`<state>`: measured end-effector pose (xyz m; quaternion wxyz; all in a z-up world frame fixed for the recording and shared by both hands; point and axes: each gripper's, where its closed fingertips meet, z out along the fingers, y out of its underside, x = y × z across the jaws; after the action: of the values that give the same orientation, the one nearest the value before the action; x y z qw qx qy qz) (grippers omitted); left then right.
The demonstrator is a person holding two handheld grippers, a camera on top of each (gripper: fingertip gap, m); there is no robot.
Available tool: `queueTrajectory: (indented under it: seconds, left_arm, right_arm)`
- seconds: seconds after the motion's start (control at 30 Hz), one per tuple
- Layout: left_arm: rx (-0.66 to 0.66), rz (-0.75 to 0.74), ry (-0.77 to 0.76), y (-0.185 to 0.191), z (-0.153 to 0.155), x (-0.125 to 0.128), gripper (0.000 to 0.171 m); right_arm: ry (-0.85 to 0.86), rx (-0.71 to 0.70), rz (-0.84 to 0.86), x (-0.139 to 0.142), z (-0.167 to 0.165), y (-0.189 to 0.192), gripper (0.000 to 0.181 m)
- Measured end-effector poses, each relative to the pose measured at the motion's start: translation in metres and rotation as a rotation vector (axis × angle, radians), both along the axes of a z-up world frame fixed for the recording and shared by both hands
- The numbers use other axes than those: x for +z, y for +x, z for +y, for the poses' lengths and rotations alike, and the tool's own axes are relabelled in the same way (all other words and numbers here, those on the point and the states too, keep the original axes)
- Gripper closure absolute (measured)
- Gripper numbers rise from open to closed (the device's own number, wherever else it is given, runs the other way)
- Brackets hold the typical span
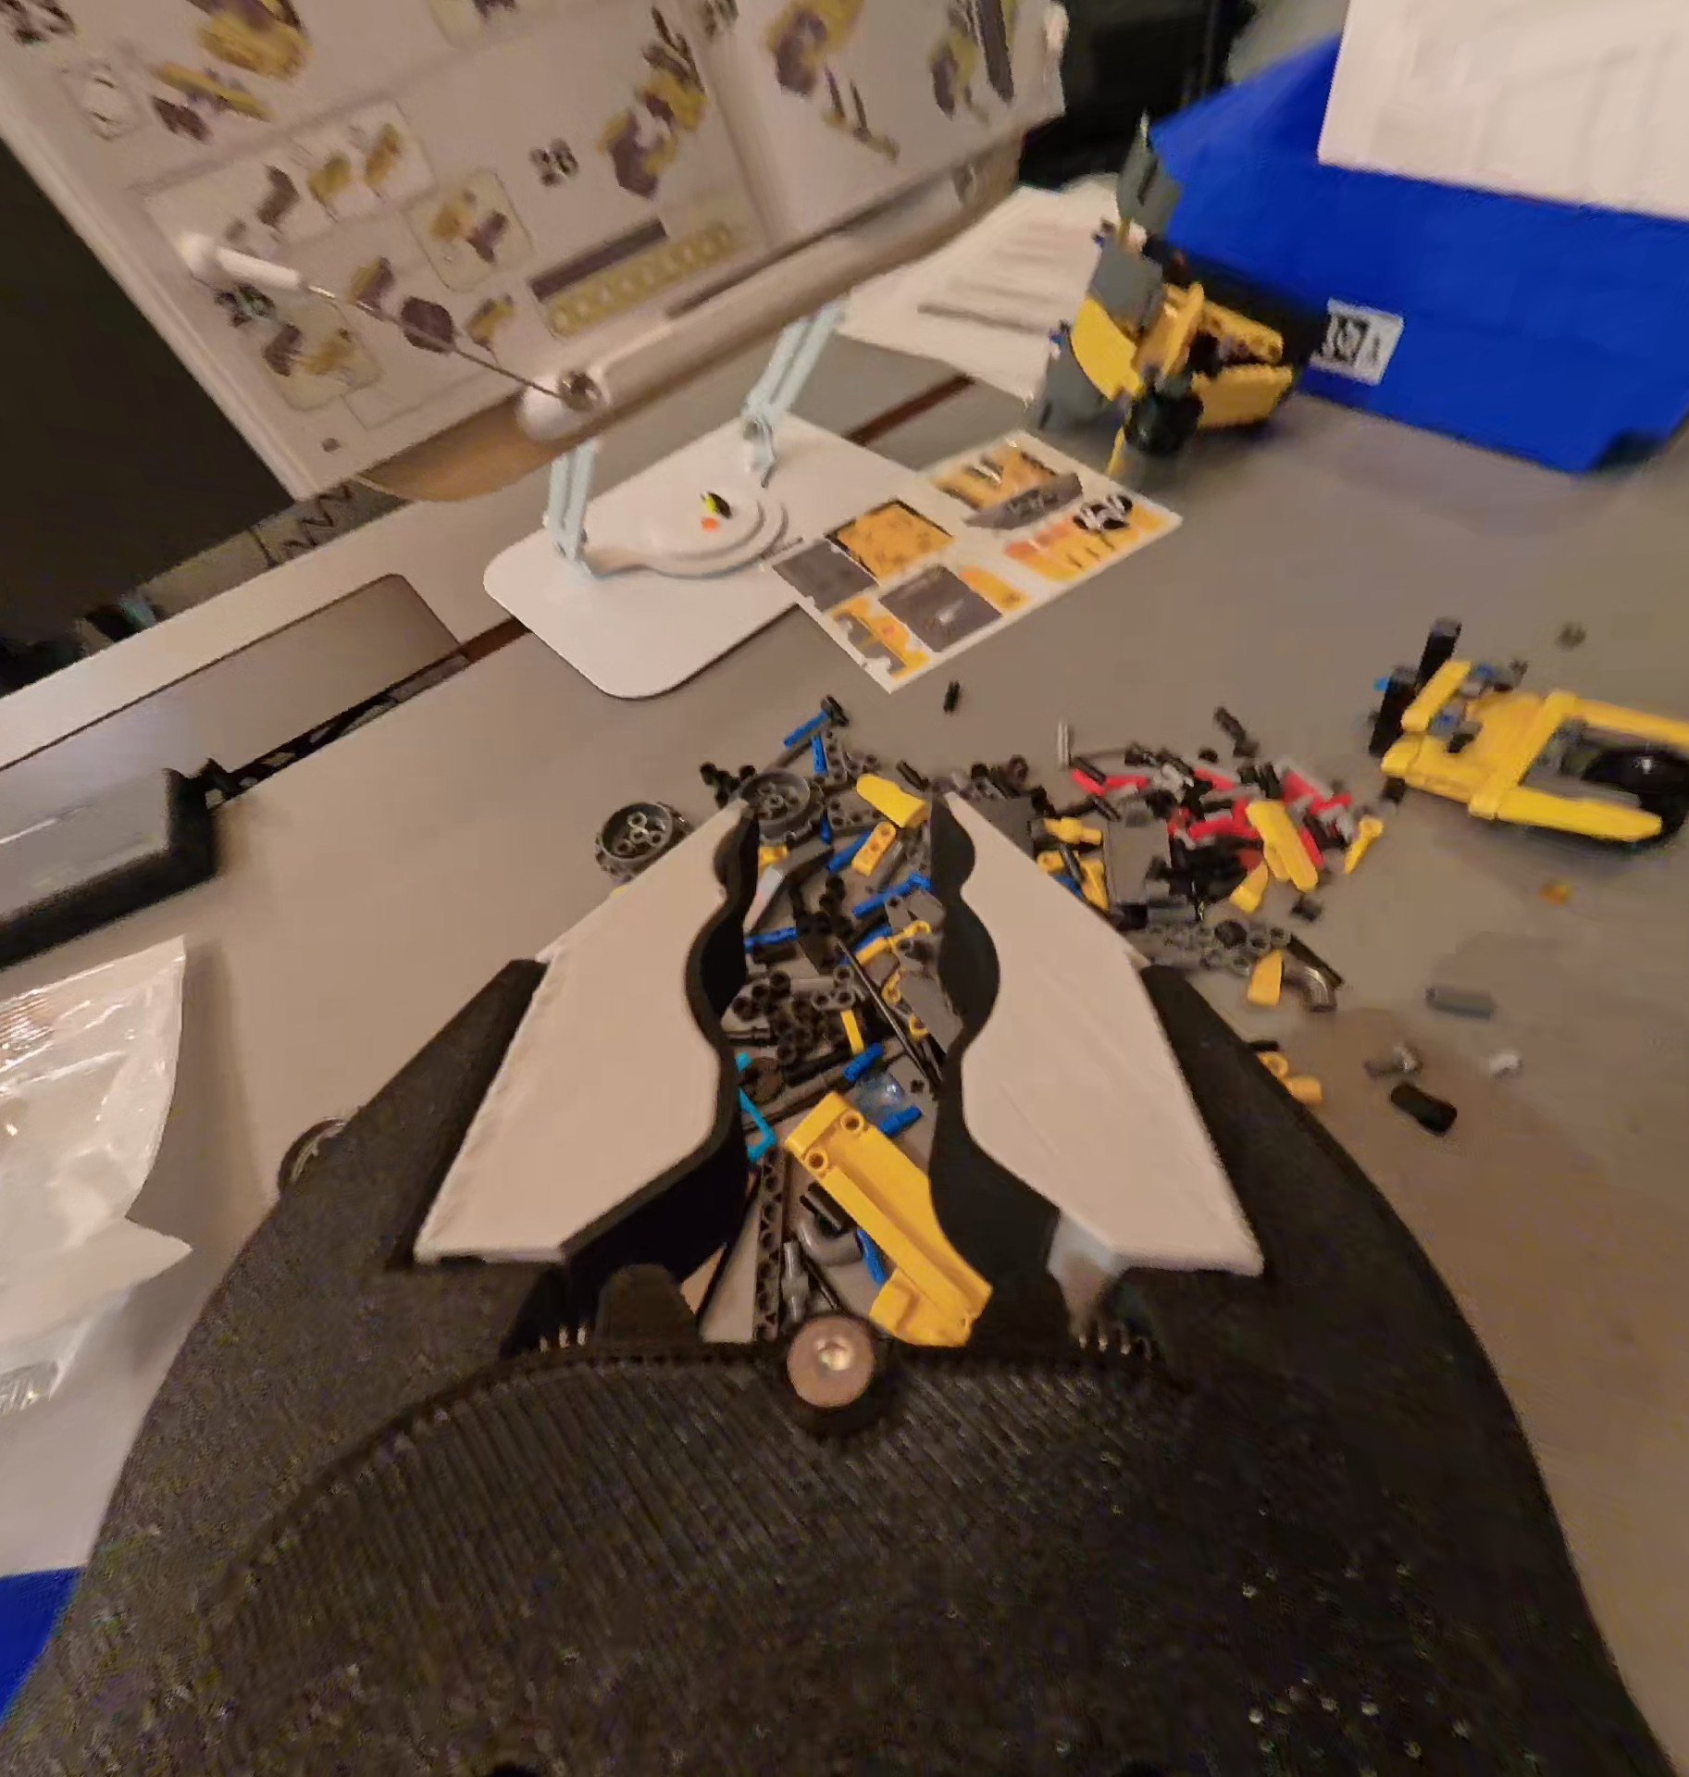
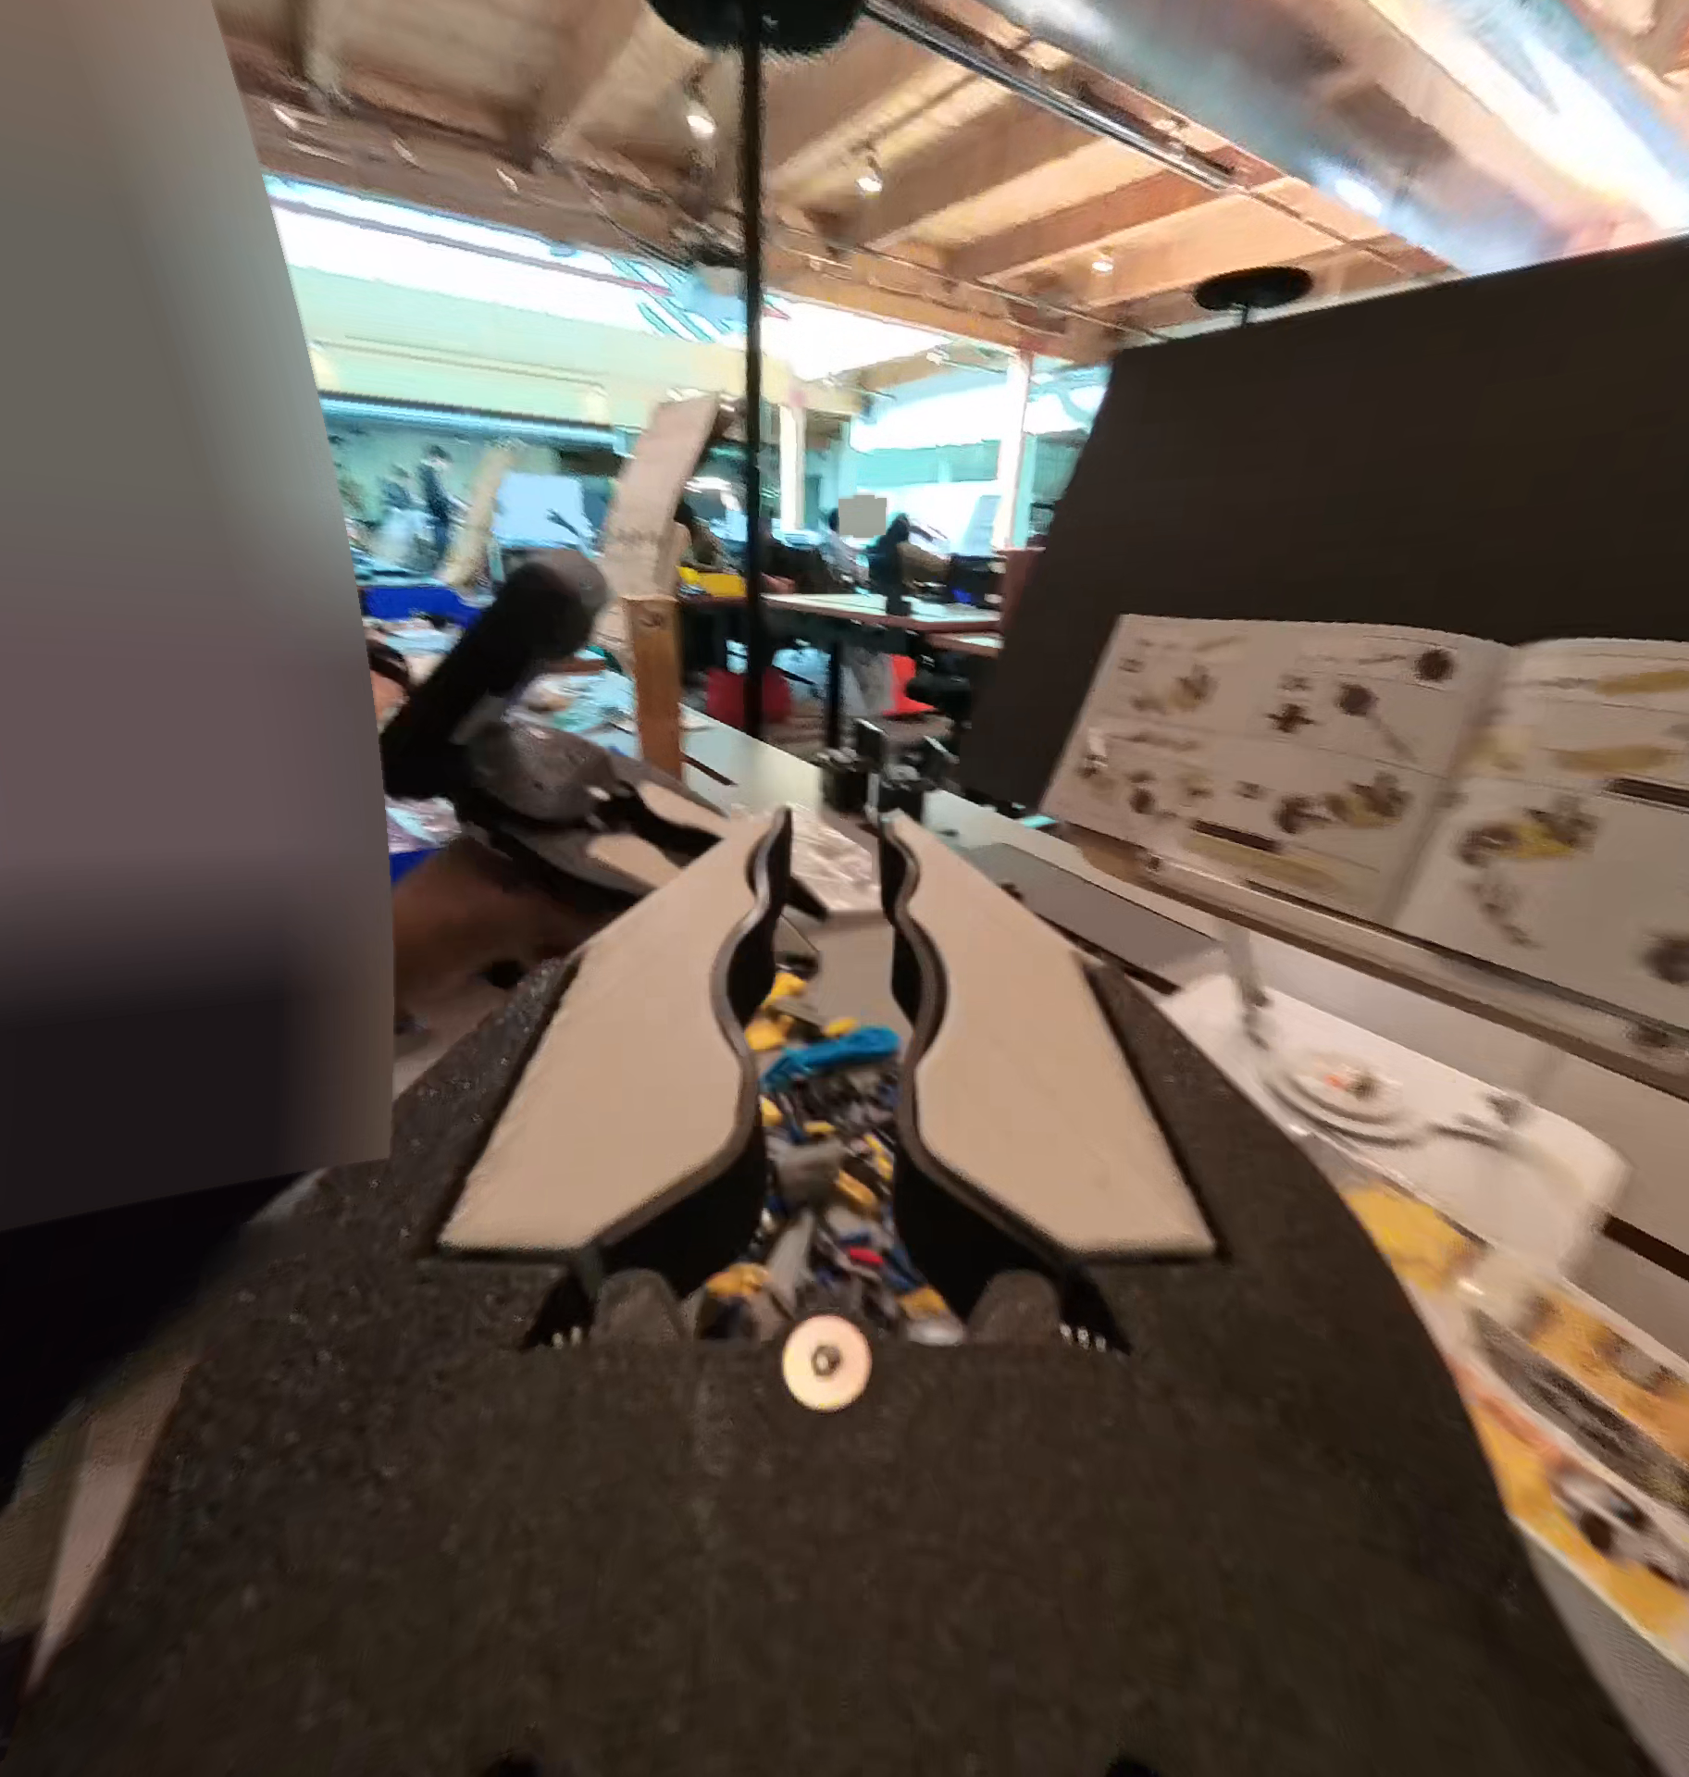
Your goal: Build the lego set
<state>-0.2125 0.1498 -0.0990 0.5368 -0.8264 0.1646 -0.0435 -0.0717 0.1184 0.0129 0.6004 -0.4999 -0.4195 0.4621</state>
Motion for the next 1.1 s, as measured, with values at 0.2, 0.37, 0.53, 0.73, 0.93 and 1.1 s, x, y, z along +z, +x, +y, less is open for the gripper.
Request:
queueTrajectory:
  seconds: [0.2,0.37,0.53,0.73,0.93,1.1]
  left_arm:
    - [-0.038,-0.112,-0.071,-0.004,-0.007,-0.022,0.142]
    - [0.061,0.008,-0.067,-0.029,-0.012,-0.021,0.139]
    - [0.106,0.083,-0.108,-0.036,-0.011,-0.032,0.137]
    - [0.112,0.090,-0.102,-0.034,-0.010,-0.031,0.136]
    - [0.112,0.081,-0.103,-0.033,-0.008,-0.033,0.135]
    - [0.113,0.090,-0.107,-0.033,-0.008,-0.034,0.134]
  right_arm:
    - [-0.105,0.058,-0.189,-0.065,0.008,-0.065,0.164]
    - [-0.260,0.006,-0.634,-0.165,0.021,-0.086,0.166]
    - [-0.250,0.039,-0.797,-0.201,0.007,-0.093,0.168]
    - [-0.206,0.067,-0.907,-0.224,-0.005,-0.094,0.170]
    - [-0.245,0.120,-0.940,-0.233,-0.016,-0.089,0.177]
    - [-0.276,0.176,-0.894,-0.224,-0.020,-0.084,0.175]
